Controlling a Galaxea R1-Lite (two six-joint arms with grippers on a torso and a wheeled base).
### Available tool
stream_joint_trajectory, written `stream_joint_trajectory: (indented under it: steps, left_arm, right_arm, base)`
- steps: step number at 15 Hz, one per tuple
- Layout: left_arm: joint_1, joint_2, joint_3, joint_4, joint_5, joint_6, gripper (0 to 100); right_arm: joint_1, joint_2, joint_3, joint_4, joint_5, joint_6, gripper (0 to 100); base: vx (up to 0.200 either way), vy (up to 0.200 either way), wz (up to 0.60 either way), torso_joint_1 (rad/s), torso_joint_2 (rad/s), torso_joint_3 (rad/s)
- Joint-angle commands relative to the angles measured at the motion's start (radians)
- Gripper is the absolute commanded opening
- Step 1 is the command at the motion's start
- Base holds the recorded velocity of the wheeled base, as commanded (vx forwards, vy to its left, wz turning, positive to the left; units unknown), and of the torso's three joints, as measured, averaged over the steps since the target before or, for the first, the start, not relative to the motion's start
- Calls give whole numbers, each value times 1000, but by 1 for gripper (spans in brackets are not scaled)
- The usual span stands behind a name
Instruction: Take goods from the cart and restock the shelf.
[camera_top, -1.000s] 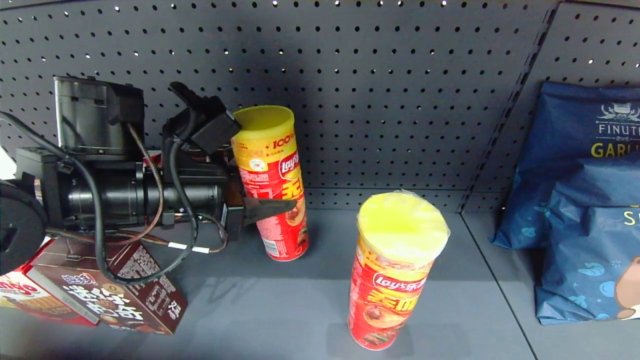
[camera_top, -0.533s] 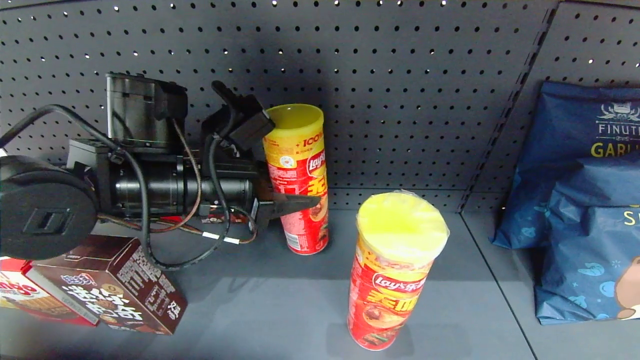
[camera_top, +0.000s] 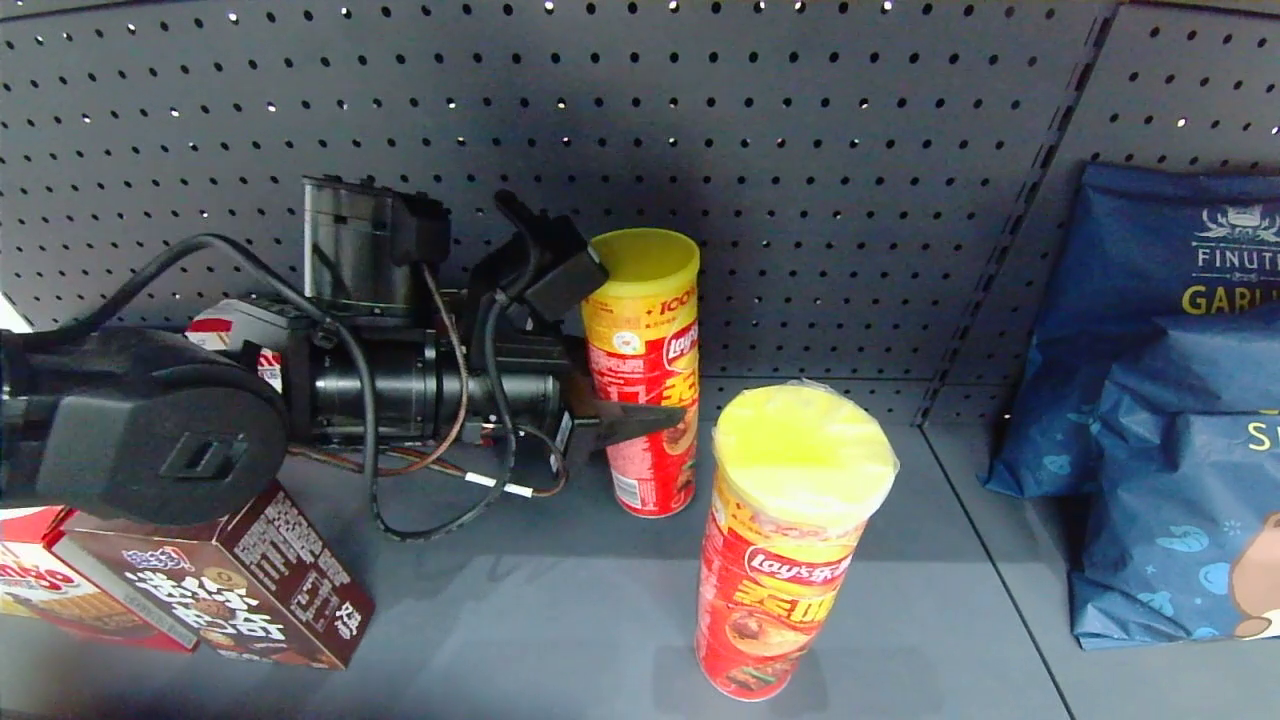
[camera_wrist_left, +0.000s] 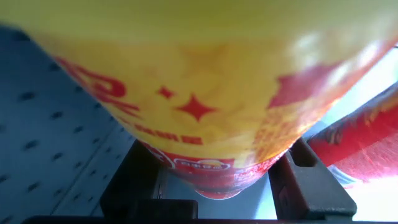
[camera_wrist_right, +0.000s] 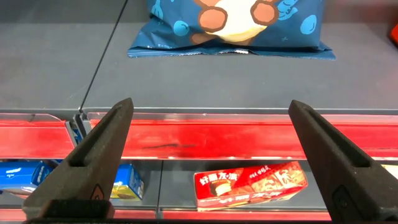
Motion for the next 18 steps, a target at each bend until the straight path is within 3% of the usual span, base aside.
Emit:
stream_joint_trajectory:
  steps: [1,6,18]
  left_arm:
    - [-16,56,-23,-6,0,-1,0]
    - [-33,127,-115,-6,-3,-4,0]
    - [-34,176,-150,-5,3,-4,0]
  right_arm:
    - [0,2,0,0,1,-1,100]
    - [0,2,0,0,1,-1,100]
    - [0,2,0,0,1,-1,100]
  base:
    - [0,0,0,0,0,0]
    - [0,0,0,0,0,0]
    - [0,0,0,0,0,0]
